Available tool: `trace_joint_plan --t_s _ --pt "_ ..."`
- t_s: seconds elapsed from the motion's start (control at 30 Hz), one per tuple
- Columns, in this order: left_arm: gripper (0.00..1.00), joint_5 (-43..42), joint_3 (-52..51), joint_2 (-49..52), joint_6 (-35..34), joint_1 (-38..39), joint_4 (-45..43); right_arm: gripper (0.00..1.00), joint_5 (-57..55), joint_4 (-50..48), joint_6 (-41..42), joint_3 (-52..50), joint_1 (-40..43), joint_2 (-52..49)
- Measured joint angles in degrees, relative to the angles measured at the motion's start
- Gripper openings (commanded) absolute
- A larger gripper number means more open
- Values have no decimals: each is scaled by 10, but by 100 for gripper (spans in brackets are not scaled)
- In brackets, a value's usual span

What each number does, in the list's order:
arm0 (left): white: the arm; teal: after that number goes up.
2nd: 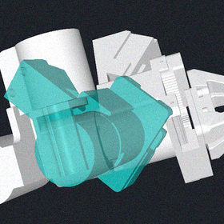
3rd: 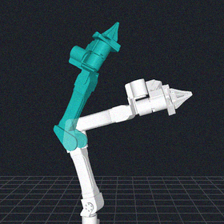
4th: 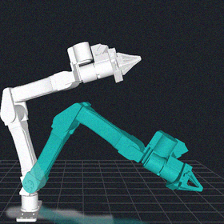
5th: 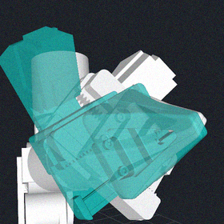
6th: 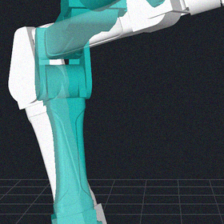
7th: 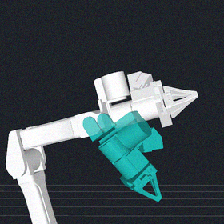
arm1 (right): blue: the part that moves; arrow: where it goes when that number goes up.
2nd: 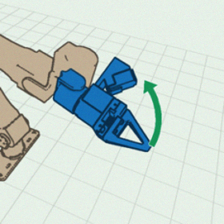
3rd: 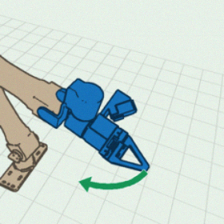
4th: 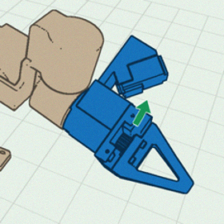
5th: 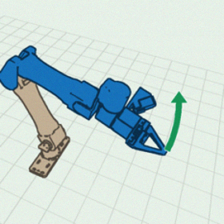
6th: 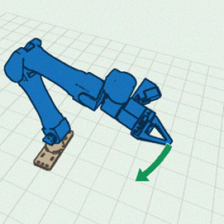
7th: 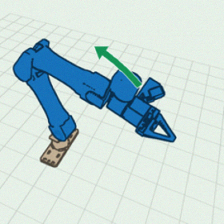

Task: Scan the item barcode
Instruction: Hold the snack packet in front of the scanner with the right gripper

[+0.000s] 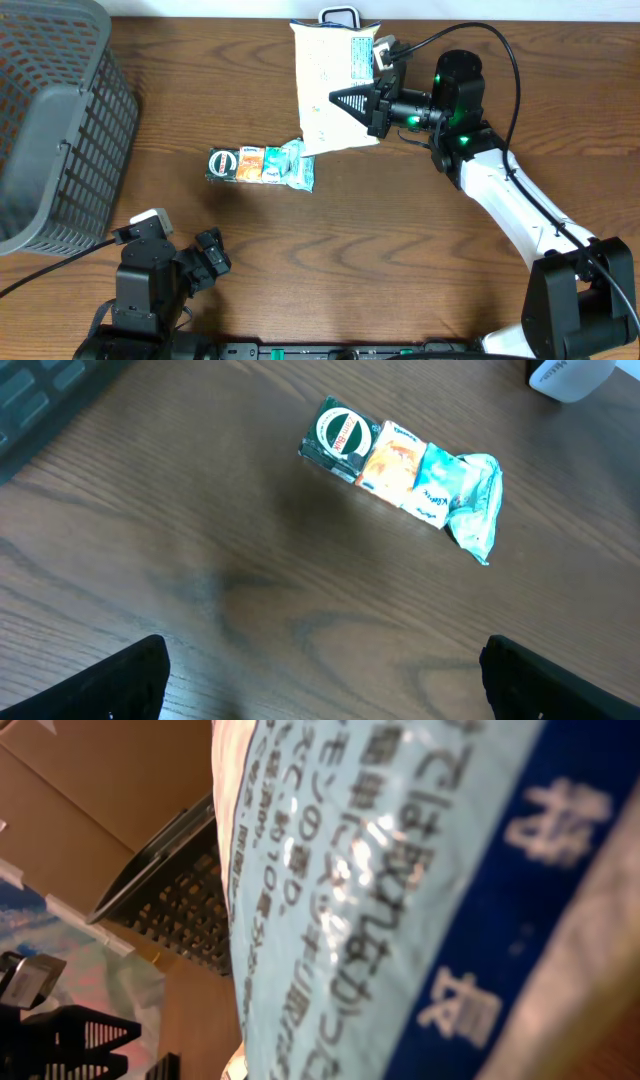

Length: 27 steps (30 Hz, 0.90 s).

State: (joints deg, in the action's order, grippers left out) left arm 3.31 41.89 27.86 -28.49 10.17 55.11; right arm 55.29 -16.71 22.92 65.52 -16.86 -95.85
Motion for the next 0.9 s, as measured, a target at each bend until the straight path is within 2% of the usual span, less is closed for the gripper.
trace_joint_plan --t_s 0.9 --pt "98 0 0 0 0 0 0 1 -17 20 -2 0 0 0"
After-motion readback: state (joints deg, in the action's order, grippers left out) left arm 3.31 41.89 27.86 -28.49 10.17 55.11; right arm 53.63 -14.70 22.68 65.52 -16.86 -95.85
